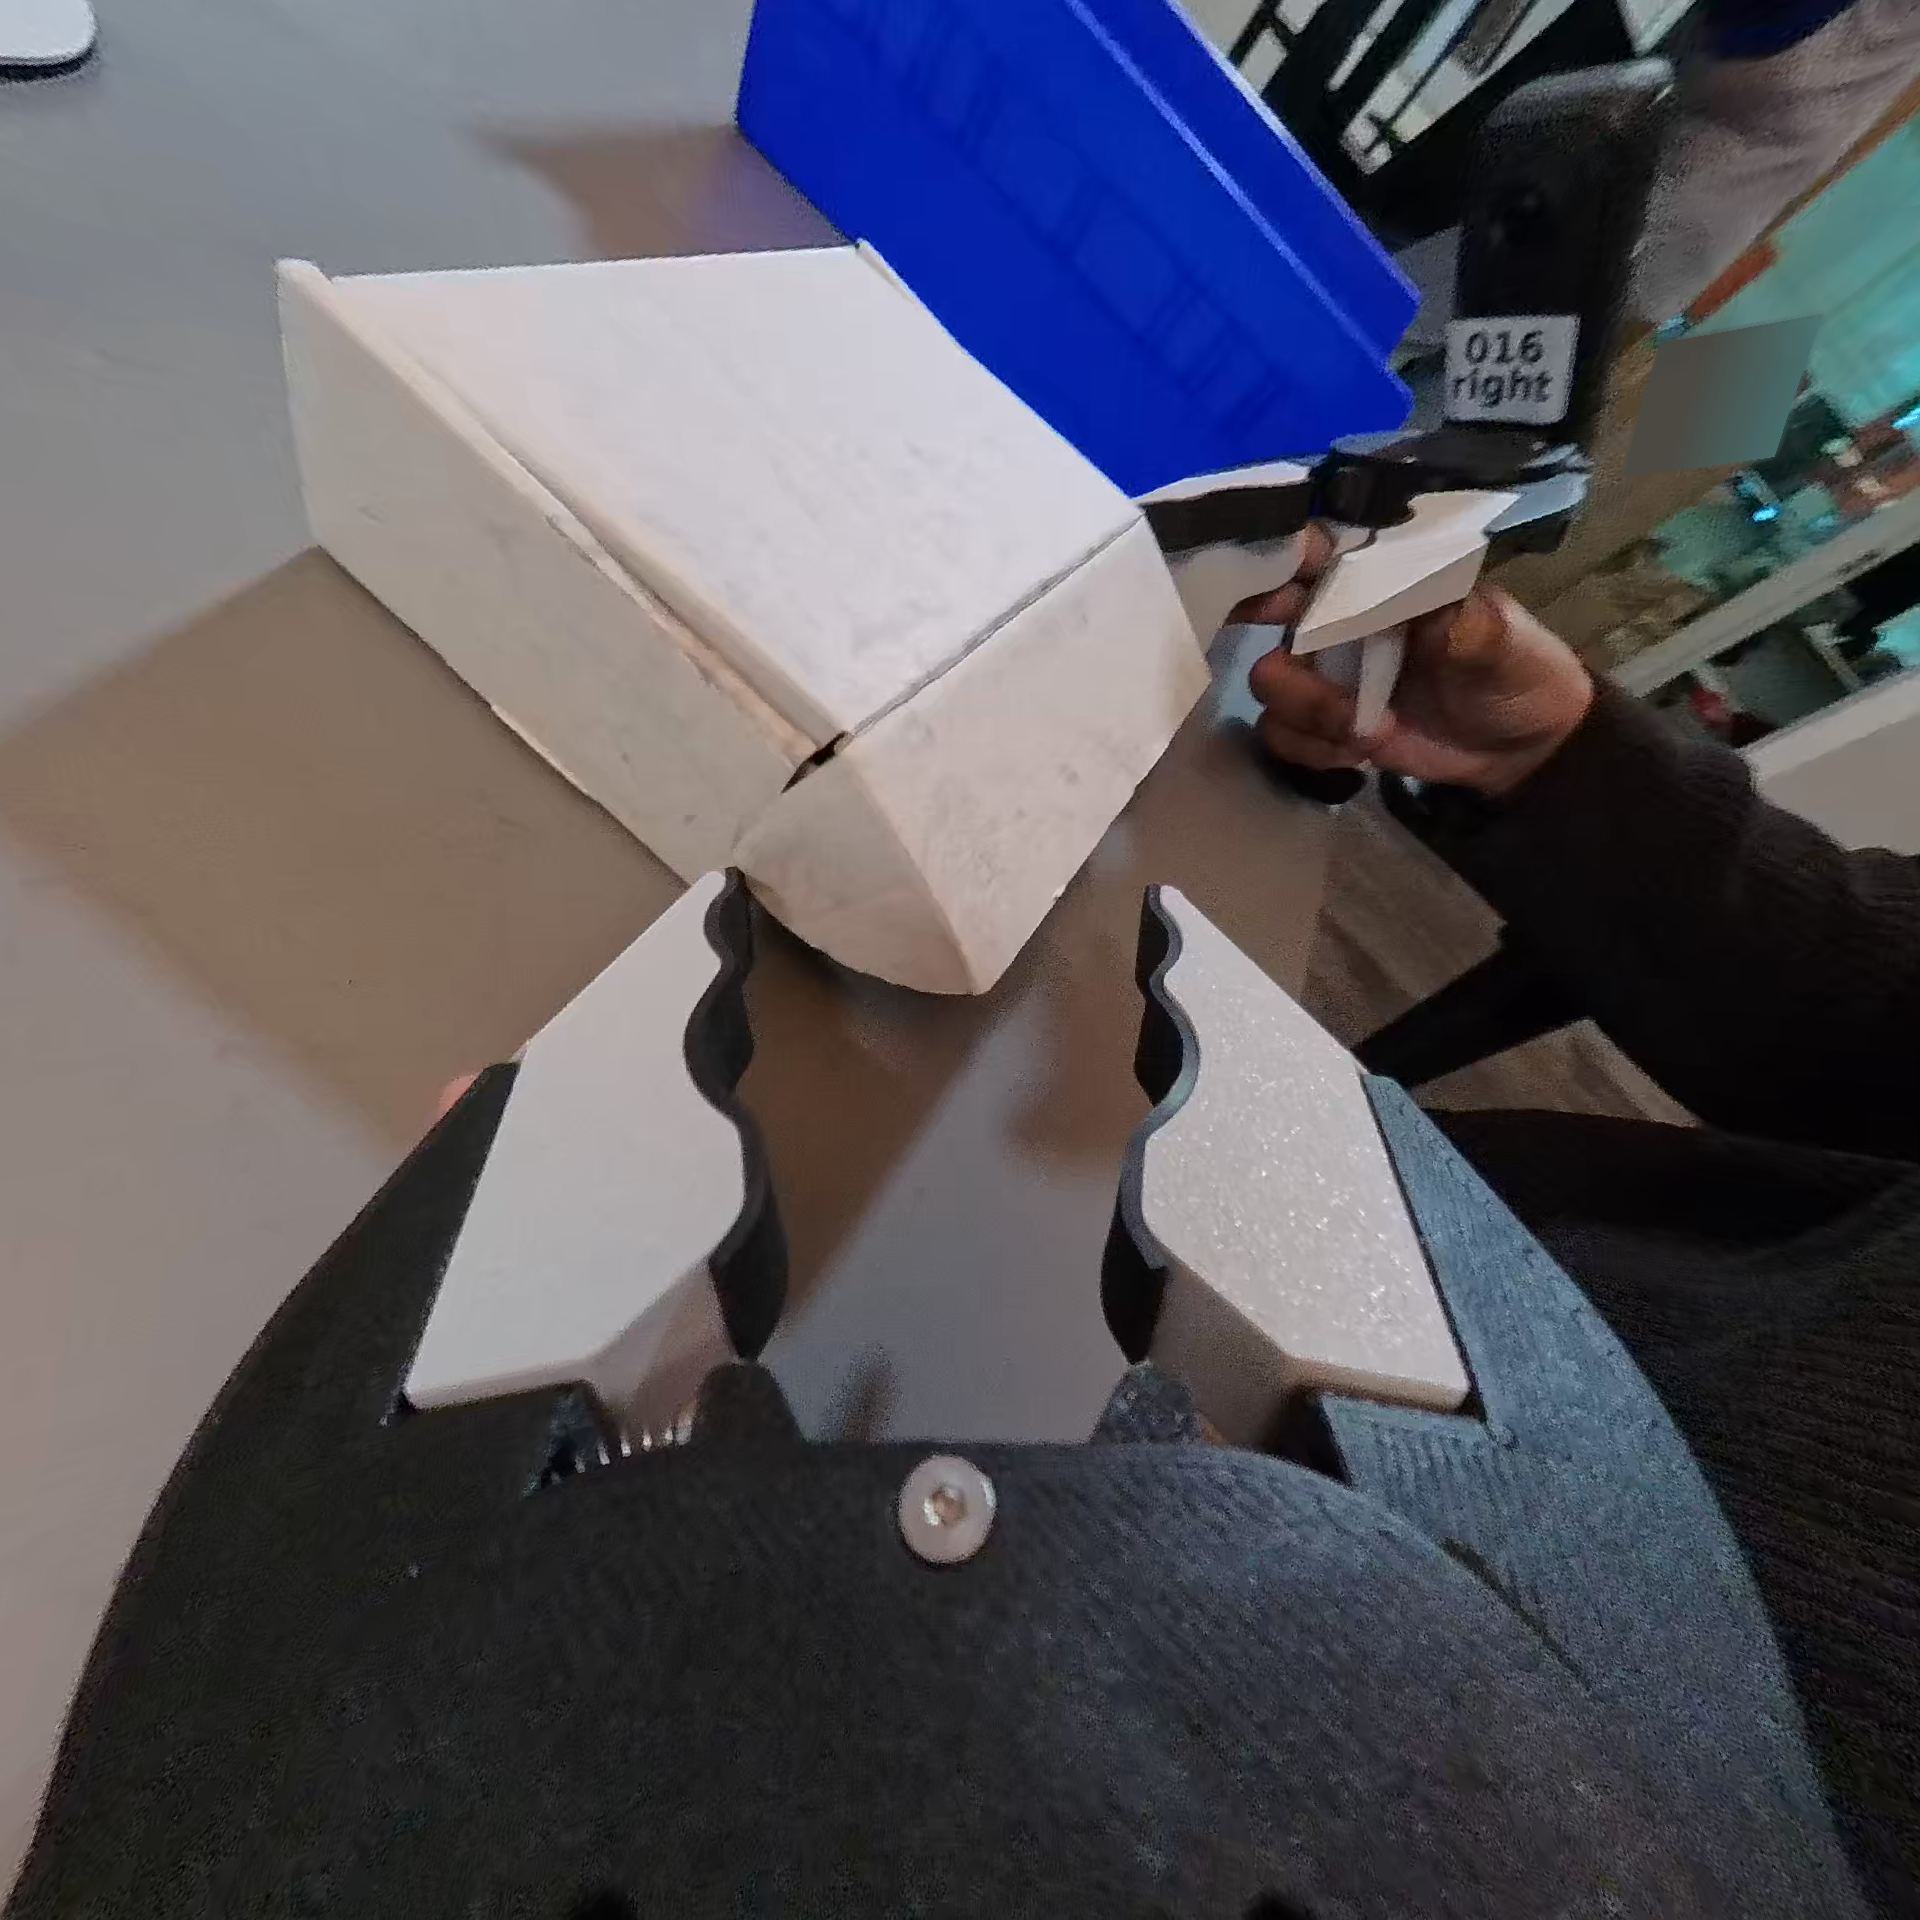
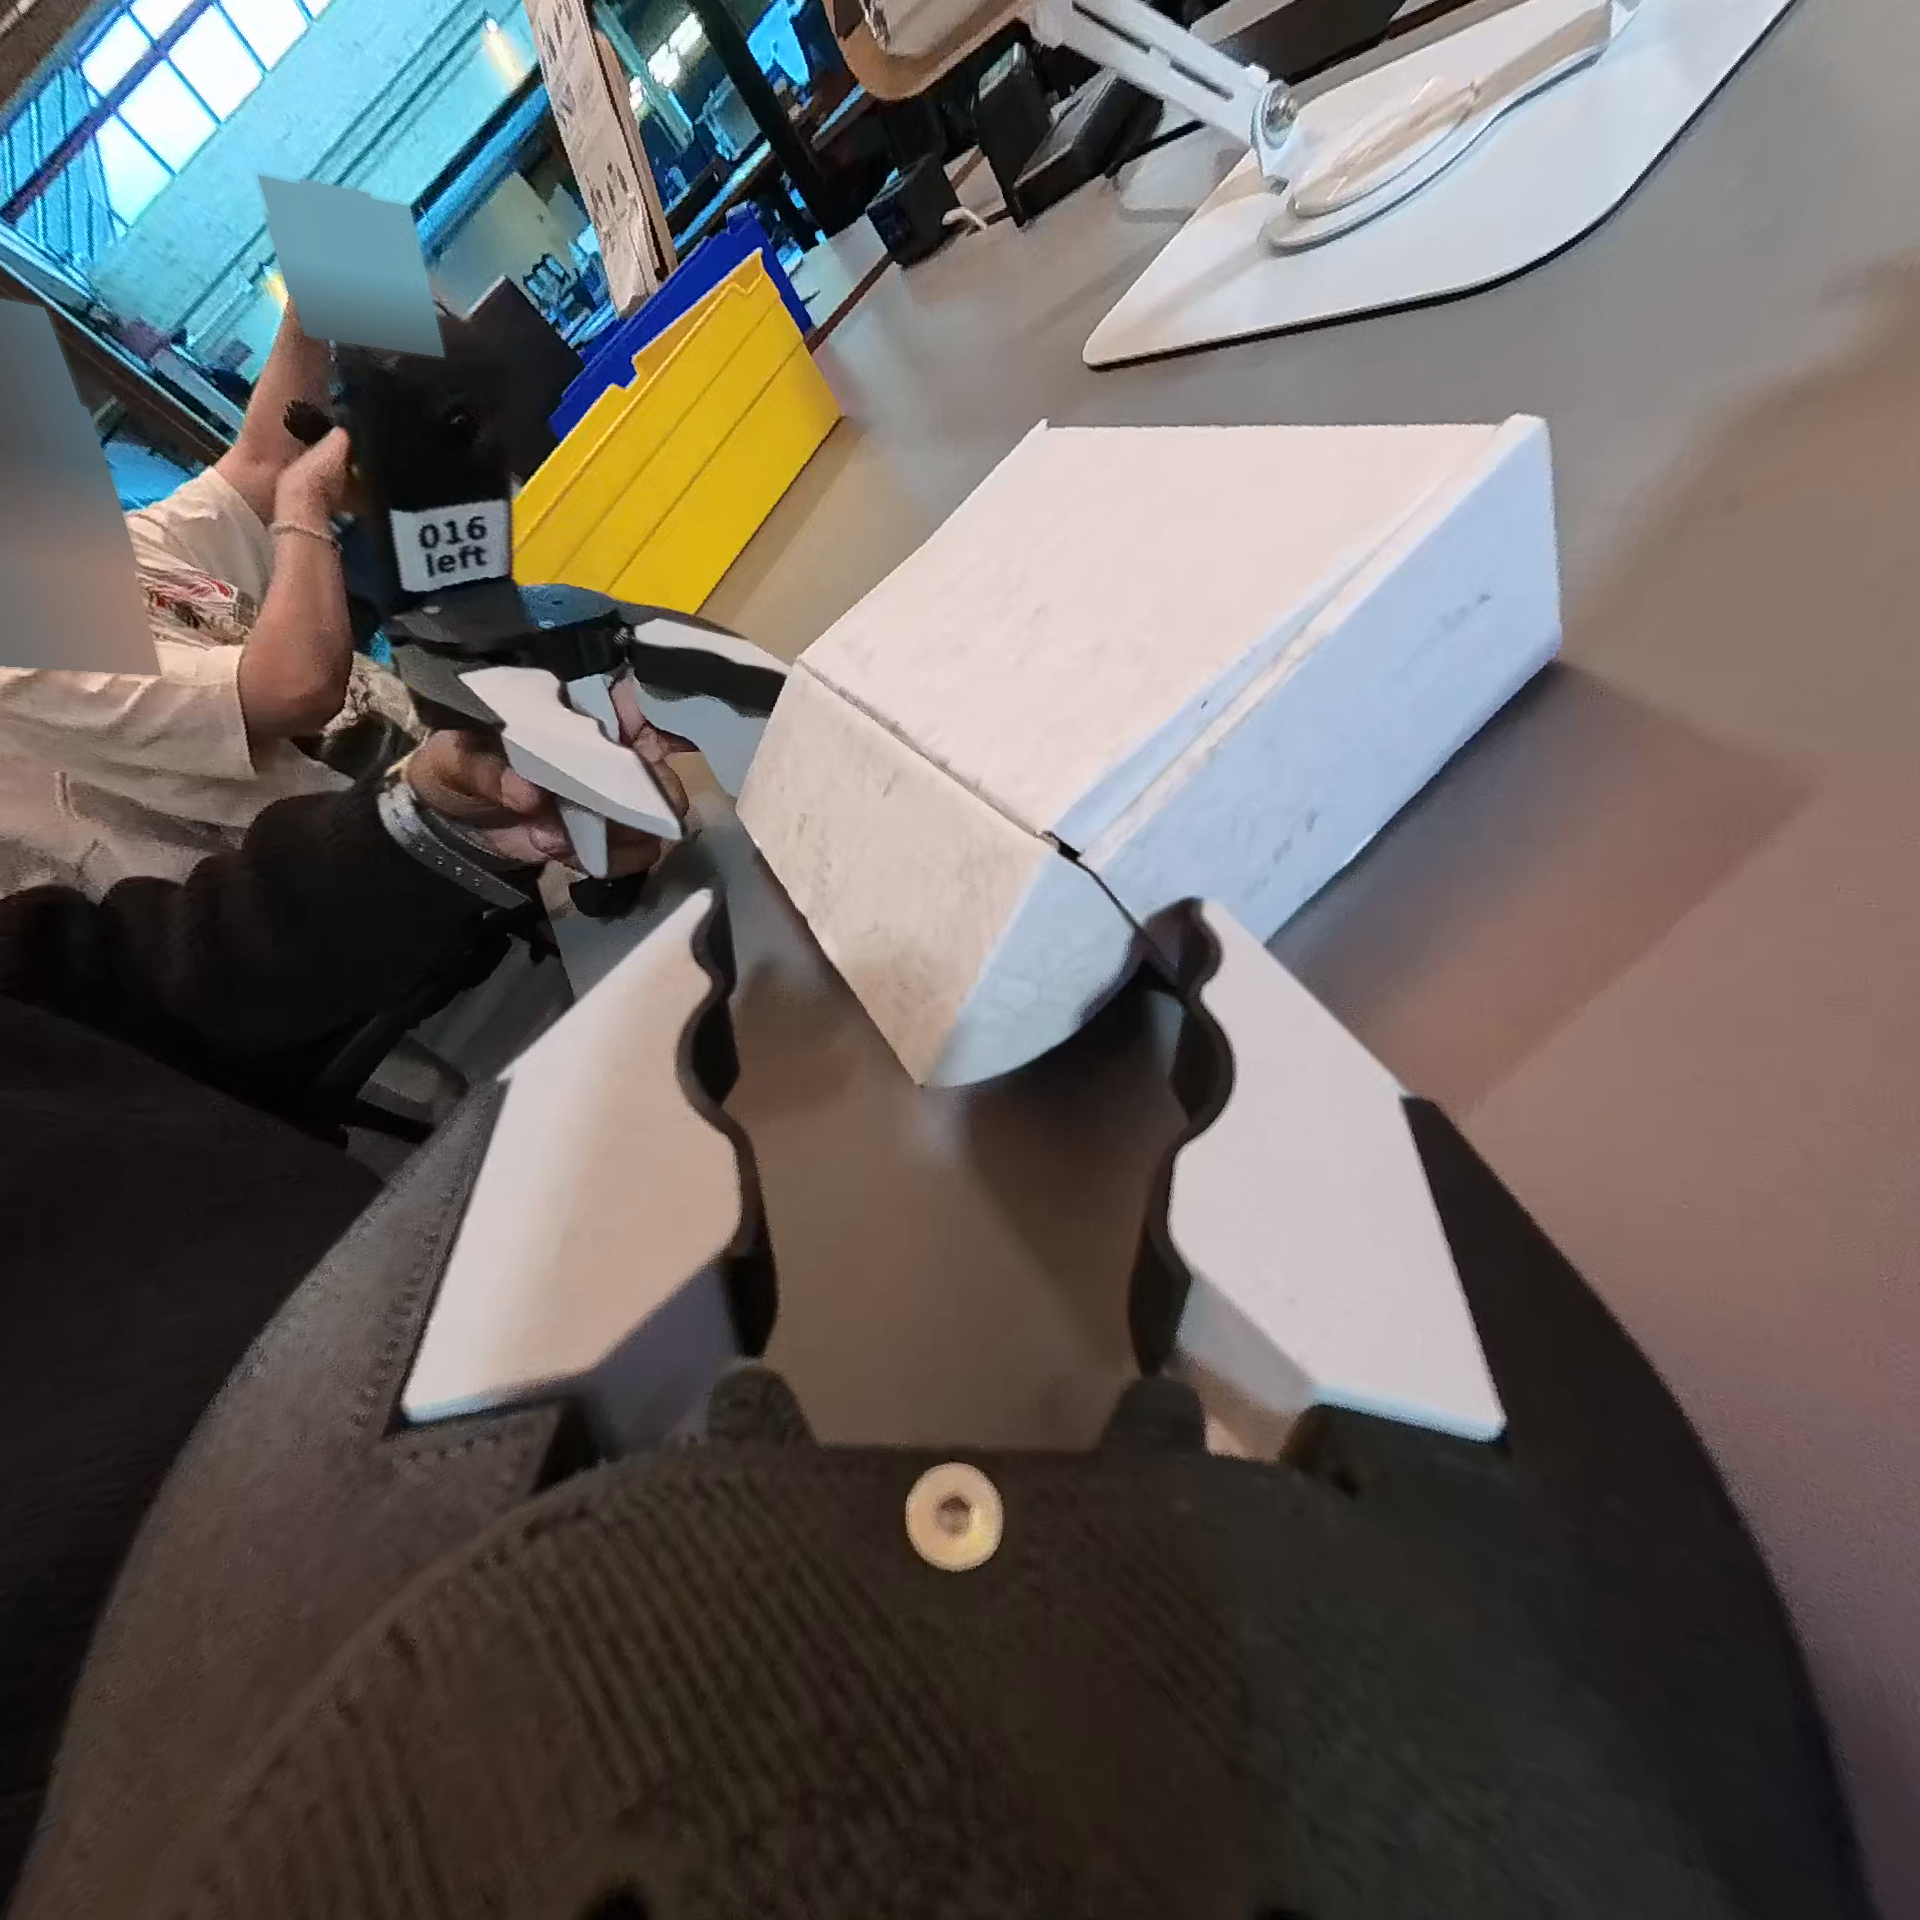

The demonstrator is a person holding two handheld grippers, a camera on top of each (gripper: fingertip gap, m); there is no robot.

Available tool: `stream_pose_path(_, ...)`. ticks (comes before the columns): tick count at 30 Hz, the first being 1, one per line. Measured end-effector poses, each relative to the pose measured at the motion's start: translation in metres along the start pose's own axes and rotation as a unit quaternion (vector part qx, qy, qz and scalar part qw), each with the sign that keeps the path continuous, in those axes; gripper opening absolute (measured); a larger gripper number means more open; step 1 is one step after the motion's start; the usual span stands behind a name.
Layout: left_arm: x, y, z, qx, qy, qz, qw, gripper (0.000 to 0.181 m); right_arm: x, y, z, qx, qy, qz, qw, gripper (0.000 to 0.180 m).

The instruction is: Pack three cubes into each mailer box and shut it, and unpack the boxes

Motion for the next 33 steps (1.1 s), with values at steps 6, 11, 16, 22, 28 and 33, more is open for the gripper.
stream_pose_path(6,0.005,-0.005,0.001,-0.055,-0.007,0.043,0.998,0.07,0.006,0.003,-0.002,0.025,0.027,-0.037,0.999,0.063)
stream_pose_path(11,0.006,-0.004,0.002,-0.055,-0.018,0.028,0.998,0.069,0.009,0.012,-0.004,0.041,0.044,-0.076,0.995,0.054)
stream_pose_path(16,0.007,-0.006,0.001,-0.068,-0.028,0.023,0.997,0.068,0.01,0.014,-0.001,0.047,0.051,-0.09,0.994,0.05)
stream_pose_path(22,0.009,-0.013,0.002,-0.086,-0.037,0.016,0.996,0.054,0.008,0.008,-0.006,0.065,0.038,-0.075,0.994,0.039)
stream_pose_path(28,0.015,-0.023,0.009,-0.11,-0.037,0.016,0.993,0.051,0.007,0.004,-0.01,0.073,0.035,-0.066,0.995,0.038)
stream_pose_path(33,0.017,-0.028,0.008,-0.116,-0.046,0.022,0.992,0.047,0.005,0.002,-0.01,0.077,0.032,-0.067,0.994,0.039)
Point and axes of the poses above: each gripper's, where its closed fingertips meet, z out along the fingers, x out of its underside, y = z × x across the jaws, the point moved 7 cm from there along -z, back along the fingers, and after that the axes turned 5 degrees about -y, right-handed, at the moved point
